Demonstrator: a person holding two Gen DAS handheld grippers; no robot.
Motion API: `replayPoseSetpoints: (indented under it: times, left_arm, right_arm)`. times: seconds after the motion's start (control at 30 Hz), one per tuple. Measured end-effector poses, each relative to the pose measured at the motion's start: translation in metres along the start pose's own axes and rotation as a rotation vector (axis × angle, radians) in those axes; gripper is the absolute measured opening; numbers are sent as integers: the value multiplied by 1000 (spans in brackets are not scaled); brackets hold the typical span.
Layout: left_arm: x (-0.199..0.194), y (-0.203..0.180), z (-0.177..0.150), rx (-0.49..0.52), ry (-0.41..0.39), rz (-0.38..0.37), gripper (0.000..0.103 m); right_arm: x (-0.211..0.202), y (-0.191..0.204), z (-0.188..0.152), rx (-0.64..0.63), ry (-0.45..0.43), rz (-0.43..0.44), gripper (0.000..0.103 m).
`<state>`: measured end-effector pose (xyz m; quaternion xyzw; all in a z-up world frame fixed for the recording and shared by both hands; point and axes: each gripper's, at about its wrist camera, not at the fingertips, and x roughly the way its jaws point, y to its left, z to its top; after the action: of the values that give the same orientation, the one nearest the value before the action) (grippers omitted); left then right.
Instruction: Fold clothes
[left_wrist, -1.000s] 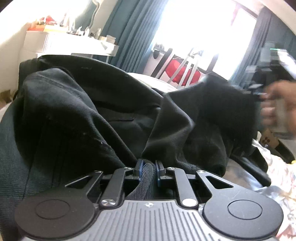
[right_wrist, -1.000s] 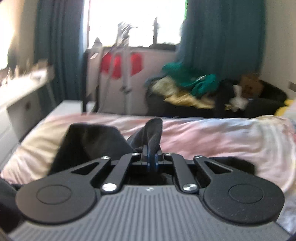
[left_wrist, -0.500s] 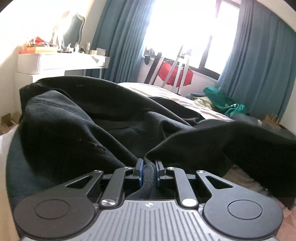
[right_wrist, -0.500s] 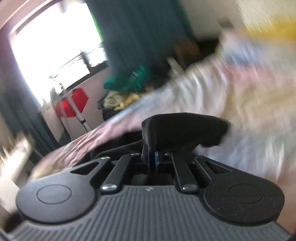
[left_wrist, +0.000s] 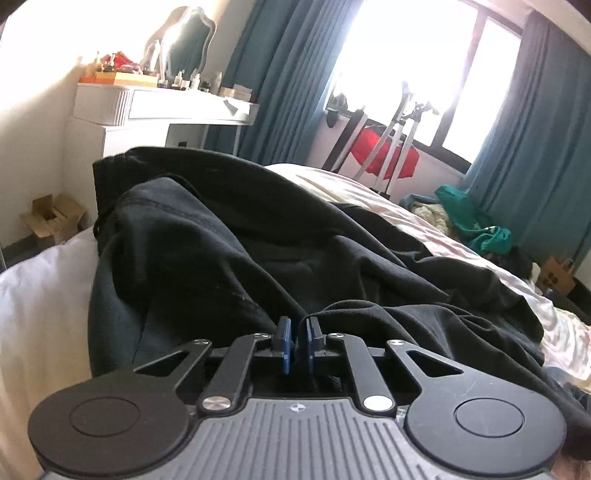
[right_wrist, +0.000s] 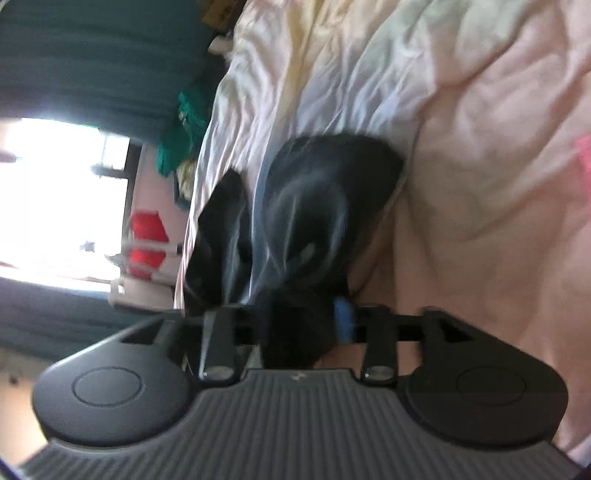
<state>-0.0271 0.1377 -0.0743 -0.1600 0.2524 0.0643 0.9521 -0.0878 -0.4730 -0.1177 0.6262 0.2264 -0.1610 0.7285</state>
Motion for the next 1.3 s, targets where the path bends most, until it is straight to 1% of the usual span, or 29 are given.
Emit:
replayPoseSetpoints:
  times: [0.03,0.07,0.1,0.17,0.2,0.23,0.33,0.37,0.4,0.43,0.47,0.5,0.53,0.57,0.63,0.7,0.77,0.8,0.83,0.87,0.97,1.0,1.03,1.07,1.13,1.2,1.23,1.3]
  left_arm:
    - [0,-2,0,10,-2,4,6]
    - [0,-4,-1,18,-3,8,6]
    - [1,-6,-1,23,-1,11,5]
    - [2,-7,-2,25,5,18,5]
    - [3,-8,-2,23,7,20,5]
    - [4,-8,-2,21,9,23,5]
    - [7,-9,-2,22,14,29,6]
    - [7,-10,-3,26,14,31,6]
    - [7,-10,-3,29,13,31,6]
    - [7,-11,-4,33,10,31,6]
    - [6,-11,-5,39,8,31,6]
    - [6,-11,-5,44,7,31,6]
    - [6,-11,-5,48,6,31,6]
    - [6,-11,-6,52,4,31,6]
    - [6,-12,-6,53,-2,26,6]
    - [5,-12,-6,52,-9,20,6]
    - [4,-13,-6,54,-14,12,6]
    - [3,-15,-6,57,-16,5,6]
    - [2,-17,-7,62,-18,-5,6]
    - [0,-20,-8,73,-22,-16,6]
    - [-4,-32,-11,126,-36,-45,6]
    - [-4,-35,-12,141,-36,-54,6]
    - [-4,-39,-13,156,-34,-63,6]
    - [-4,-42,-14,173,-33,-67,6]
    - [-4,-47,-17,209,-32,-70,6]
    - [-2,-46,-18,231,-29,-64,6]
    - [-1,-46,-19,232,-24,-59,6]
    - [1,-44,-18,229,-16,-59,6]
  right_arm:
    - [-2,-2,4,14,-23,-2,71]
    - [-4,-3,8,25,-47,-3,74]
    - [-6,-4,12,36,-72,-5,73]
    - [-1,-7,17,43,-88,-2,73]
    - [5,-9,21,44,-83,-8,73]
    - [15,-10,25,48,-61,-39,73]
    - [53,-19,37,129,12,-108,73]
    - [63,-15,40,117,13,-113,72]
    - [72,-8,42,80,-1,-109,66]
    - [80,0,45,42,-14,-104,65]
    - [86,11,46,-36,-36,-129,52]
    - [91,28,45,-155,-63,-171,25]
    - [92,42,40,-257,-92,-193,17]
    - [90,53,36,-321,-118,-191,12]
    - [88,71,33,-390,-156,-114,10]
    - [79,82,35,-401,-208,19,10]
    - [65,95,42,-418,-291,161,10]
    - [56,101,45,-448,-342,196,9]
    - [46,107,48,-491,-400,210,9]
    - [40,106,51,-504,-436,209,9]
    - [28,92,65,-485,-505,176,9]
    - [30,85,70,-466,-505,127,9]
    - [37,77,74,-439,-490,55,9]
    - [45,67,80,-398,-455,-14,9]
    - [66,40,94,-263,-320,-174,10]
    - [81,17,102,-155,-215,-279,10]
    - [85,8,104,-115,-186,-288,10]
    - [84,-1,105,-64,-160,-262,10]
